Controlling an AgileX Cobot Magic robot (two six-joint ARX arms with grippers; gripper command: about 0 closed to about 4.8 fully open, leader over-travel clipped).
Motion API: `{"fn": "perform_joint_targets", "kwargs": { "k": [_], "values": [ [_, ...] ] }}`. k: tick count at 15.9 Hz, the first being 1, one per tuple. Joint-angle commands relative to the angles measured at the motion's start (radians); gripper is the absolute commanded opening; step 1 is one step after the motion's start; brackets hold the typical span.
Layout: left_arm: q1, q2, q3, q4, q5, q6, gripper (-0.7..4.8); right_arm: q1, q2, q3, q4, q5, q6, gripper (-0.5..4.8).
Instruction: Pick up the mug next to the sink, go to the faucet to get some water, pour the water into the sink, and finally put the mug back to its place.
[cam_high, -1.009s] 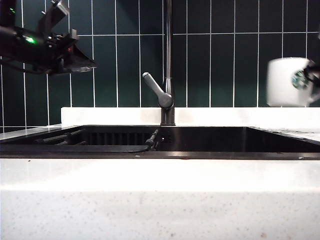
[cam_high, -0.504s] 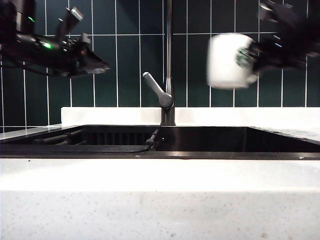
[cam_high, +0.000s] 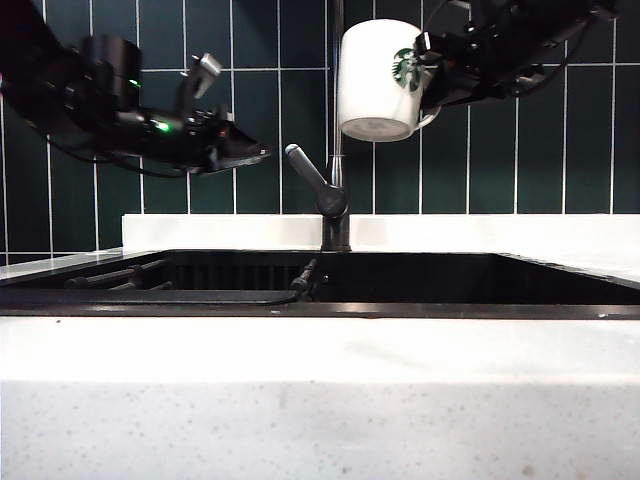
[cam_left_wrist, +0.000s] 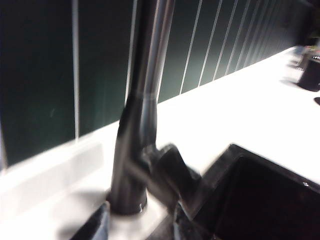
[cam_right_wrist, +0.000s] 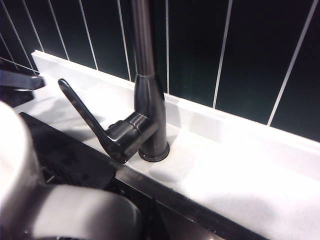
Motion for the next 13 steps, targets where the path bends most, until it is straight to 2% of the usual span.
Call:
{"fn": "perform_joint_targets", "kwargs": {
  "k": [1, 2, 3, 13],
  "values": [
    [-0.022, 0.058, 0.105, -0.013, 0.079, 0.000, 1.63, 0.005, -0.010, 0.023, 0.048, -0.003, 0.051, 0.08],
    [-0.028, 0.073, 0.142, -0.021, 0.119, 0.001, 1.91, 0.006, -0.010, 0.023, 0.045, -0.003, 0.052, 0.08],
    [-0.034, 0.079, 0.160, -0.023, 0.137, 0.001, 1.91, 0.006, -0.010, 0.023, 0.044, -0.003, 0.052, 0.08],
    [-0.044, 0.103, 0.169, -0.043, 0.106, 0.053, 1.88, 0.053, 0.010, 0.049, 0.098, -0.040, 0.052, 0.00]
  ]
}}
